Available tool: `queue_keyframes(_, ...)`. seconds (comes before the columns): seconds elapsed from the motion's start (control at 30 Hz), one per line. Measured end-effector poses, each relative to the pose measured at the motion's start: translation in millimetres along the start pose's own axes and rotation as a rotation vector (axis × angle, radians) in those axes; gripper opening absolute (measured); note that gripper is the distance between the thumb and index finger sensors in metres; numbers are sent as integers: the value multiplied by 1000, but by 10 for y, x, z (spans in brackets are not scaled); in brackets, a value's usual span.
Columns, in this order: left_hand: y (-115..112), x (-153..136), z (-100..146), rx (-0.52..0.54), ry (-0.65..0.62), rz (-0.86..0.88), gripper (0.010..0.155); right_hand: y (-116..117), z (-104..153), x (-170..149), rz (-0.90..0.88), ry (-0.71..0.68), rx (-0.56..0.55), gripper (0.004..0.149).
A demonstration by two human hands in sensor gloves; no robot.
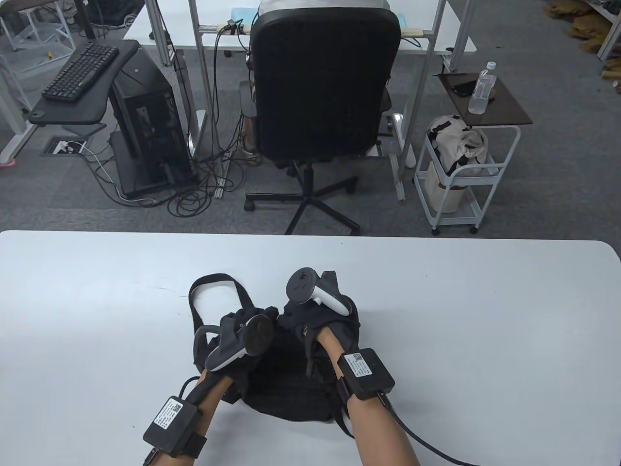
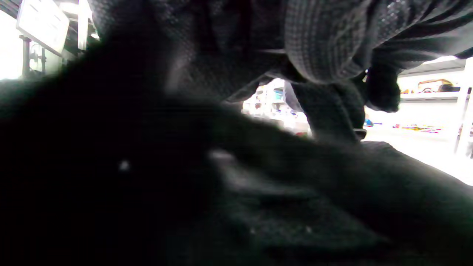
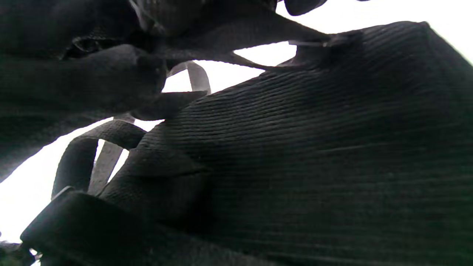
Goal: Pull shoulder strap to tighten
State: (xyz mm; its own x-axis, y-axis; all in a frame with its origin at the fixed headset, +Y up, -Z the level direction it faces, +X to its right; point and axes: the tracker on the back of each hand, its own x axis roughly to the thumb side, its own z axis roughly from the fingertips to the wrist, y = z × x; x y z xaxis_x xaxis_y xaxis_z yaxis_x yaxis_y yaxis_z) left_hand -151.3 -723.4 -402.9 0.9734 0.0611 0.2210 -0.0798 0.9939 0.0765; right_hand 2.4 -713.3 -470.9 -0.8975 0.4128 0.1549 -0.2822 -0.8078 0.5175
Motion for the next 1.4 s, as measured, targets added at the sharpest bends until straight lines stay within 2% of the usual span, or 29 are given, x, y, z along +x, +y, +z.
queue_keyframes(0.1, 19, -8, 2, 4, -4, 13, 64, 21, -35, -36, -83, -23, 76, 49)
queue_keyframes(0.3, 23, 29, 3, 12, -32, 13, 63, -9, -21, -9, -43, -102, 24, 34)
queue_keyframes(0.47, 97, 64, 40, 82, -83, 15, 61, -50, 77, -86, -20, -149, 14, 33)
queue_keyframes(0.63, 116, 135, 65, 138, -149, 3, 60, -135, 174, -355, -40, -179, -46, 32)
queue_keyframes(0.7, 98, 131, 66, 148, -147, -23, 60, -191, 211, -476, -46, -158, -87, 32)
queue_keyframes(0.77, 79, 62, 55, 133, -132, -30, 61, -247, 268, -735, -53, -106, -138, 32)
queue_keyframes(0.87, 52, -1, 31, 108, -131, 87, 61, -283, 338, -944, -115, -67, -196, 32)
queue_keyframes(0.9, 50, 10, 30, 113, -131, 51, 61, -290, 355, -938, -122, -78, -195, 34)
queue_keyframes(0.97, 36, 33, 40, 107, -152, 38, 61, -313, 398, -829, -163, -144, -239, 64)
queue_keyframes(1.0, 28, 52, 39, 107, -153, 41, 61, -314, 404, -709, -219, -195, -243, 72)
queue_keyframes(1.07, 27, 76, 37, 106, -155, 33, 62, -285, 371, -497, -222, -242, -200, 80)
queue_keyframes(1.13, 28, 99, 45, 108, -164, 41, 62, -208, 287, -270, -70, -207, -138, 81)
queue_keyframes(1.17, 33, 102, 47, 109, -160, 37, 62, -167, 245, -196, -6, -183, -113, 79)
queue_keyframes(1.23, 37, 92, 52, 117, -155, 40, 63, -85, 173, -84, 54, -161, -65, 66)
queue_keyframes(1.27, 23, 87, 50, 103, -156, 28, 62, -58, 147, -43, 39, -160, -83, 59)
queue_keyframes(1.33, 7, 52, 47, 106, -149, 11, 62, -41, 147, -6, 16, -226, -199, 37)
queue_keyframes(1.4, 7, 63, 39, 91, -154, 39, 63, -26, 193, -2, 52, -229, -175, 35)
